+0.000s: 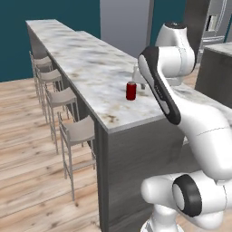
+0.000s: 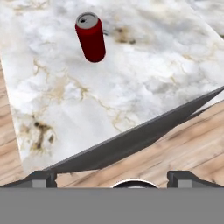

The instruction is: Four empty soda cans are scattered around the kitchen. Gather all the cans and cluster them next to the stove for recycling.

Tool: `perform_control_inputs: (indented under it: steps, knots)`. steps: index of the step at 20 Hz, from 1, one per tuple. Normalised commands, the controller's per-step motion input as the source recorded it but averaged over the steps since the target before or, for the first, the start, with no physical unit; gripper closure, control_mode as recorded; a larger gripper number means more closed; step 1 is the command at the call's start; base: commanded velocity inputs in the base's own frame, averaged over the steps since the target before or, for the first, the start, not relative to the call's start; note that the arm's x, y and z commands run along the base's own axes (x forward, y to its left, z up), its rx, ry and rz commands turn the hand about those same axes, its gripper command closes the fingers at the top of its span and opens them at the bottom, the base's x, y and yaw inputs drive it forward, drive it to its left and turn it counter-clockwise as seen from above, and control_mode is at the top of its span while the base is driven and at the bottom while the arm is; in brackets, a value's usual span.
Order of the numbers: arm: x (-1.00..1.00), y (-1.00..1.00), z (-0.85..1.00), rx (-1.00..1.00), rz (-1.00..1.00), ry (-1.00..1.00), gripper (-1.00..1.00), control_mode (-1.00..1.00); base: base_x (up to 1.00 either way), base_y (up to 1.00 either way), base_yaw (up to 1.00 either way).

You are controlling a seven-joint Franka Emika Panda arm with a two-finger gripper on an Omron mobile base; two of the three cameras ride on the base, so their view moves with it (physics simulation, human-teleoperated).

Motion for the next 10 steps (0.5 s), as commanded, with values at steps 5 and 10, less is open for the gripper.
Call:
perform_control_inputs:
  steps: [5,10]
  knots:
    - [0.27,0.0,-0.01,0.0,0.0,0.0,-1.0,-1.0,0.0,0.0,0.0]
    - [0.27,0.03,0.0,0.0,-0.02,0.0,-1.0,-1.0,0.0,0.0,0.0]
